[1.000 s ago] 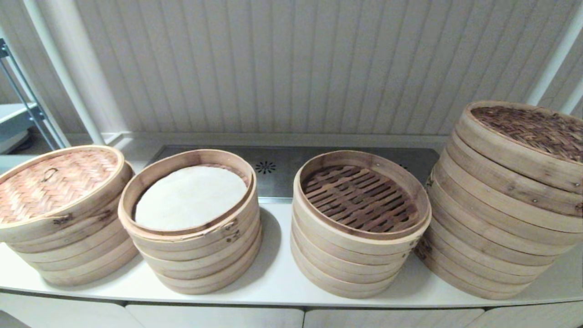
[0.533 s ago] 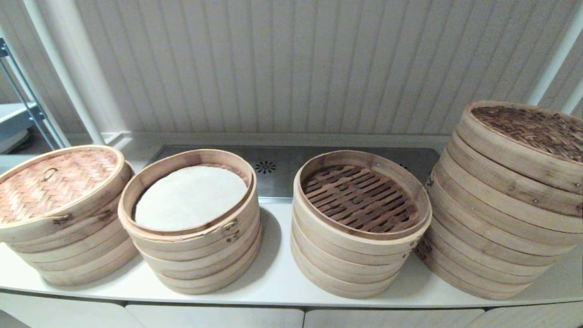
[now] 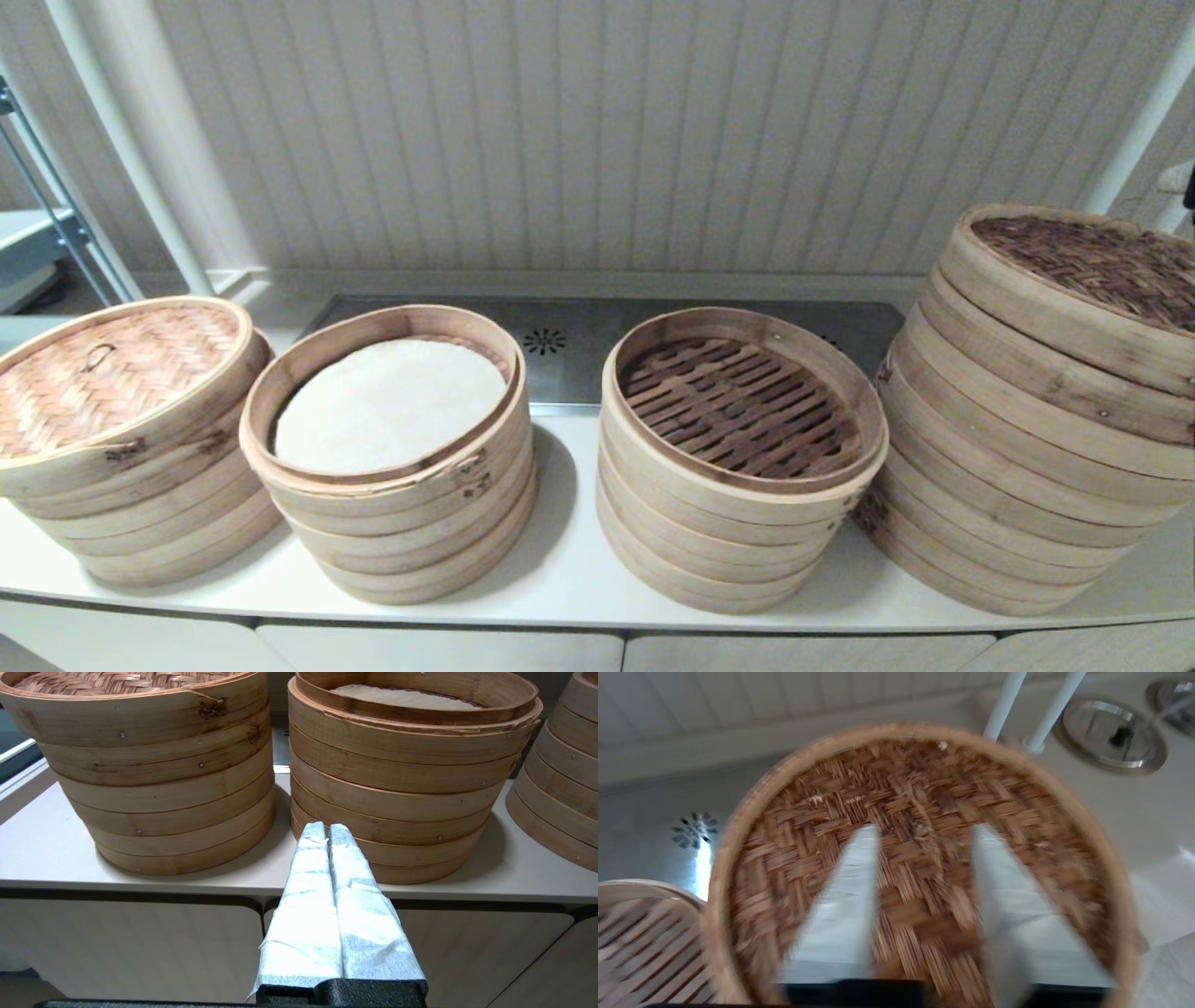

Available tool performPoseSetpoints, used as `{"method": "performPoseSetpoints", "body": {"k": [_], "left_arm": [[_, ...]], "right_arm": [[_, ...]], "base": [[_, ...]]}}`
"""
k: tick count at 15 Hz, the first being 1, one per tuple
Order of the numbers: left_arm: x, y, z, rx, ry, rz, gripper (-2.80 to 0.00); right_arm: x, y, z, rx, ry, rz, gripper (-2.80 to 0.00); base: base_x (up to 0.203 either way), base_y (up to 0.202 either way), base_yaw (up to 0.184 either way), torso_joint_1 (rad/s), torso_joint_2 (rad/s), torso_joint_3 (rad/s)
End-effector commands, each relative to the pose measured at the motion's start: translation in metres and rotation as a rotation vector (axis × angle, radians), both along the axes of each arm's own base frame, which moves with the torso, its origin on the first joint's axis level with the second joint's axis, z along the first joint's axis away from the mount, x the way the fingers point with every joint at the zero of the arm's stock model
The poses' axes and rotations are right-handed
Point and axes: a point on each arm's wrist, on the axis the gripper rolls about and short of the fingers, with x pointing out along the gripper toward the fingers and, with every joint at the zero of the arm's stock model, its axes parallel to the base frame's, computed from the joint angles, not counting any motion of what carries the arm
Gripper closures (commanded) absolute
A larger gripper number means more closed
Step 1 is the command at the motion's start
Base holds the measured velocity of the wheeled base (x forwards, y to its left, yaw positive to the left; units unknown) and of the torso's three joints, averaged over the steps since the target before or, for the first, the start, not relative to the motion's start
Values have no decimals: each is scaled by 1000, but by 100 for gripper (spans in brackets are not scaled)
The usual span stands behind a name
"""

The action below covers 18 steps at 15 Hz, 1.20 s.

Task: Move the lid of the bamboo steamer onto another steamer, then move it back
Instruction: Pick up the steamer

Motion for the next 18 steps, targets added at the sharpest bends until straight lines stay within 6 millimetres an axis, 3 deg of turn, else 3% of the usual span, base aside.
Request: {"method": "performPoseSetpoints", "body": {"k": [1, 9, 15, 16, 17, 18], "left_arm": [[3, 0, -9, 0, 34, 0, 0], [3, 0, -9, 0, 34, 0, 0], [3, 0, -9, 0, 34, 0, 0], [3, 0, -9, 0, 34, 0, 0], [3, 0, -9, 0, 34, 0, 0], [3, 0, -9, 0, 34, 0, 0]], "right_arm": [[19, -3, -11, 7, 48, -6, -280], [52, -20, -23, 8, 63, -50, -280], [63, -30, -34, 55, 85, -74, -280], [63, -32, -35, 66, 85, -68, -120], [64, -33, -35, 79, 84, -57, 0], [64, -32, -36, 86, 84, -49, 0]], "base": [[0, 0, 0, 0, 0, 0], [0, 0, 0, 0, 0, 0], [0, 0, 0, 0, 0, 0], [0, 0, 0, 0, 0, 0], [0, 0, 0, 0, 0, 0], [0, 0, 0, 0, 0, 0]]}}
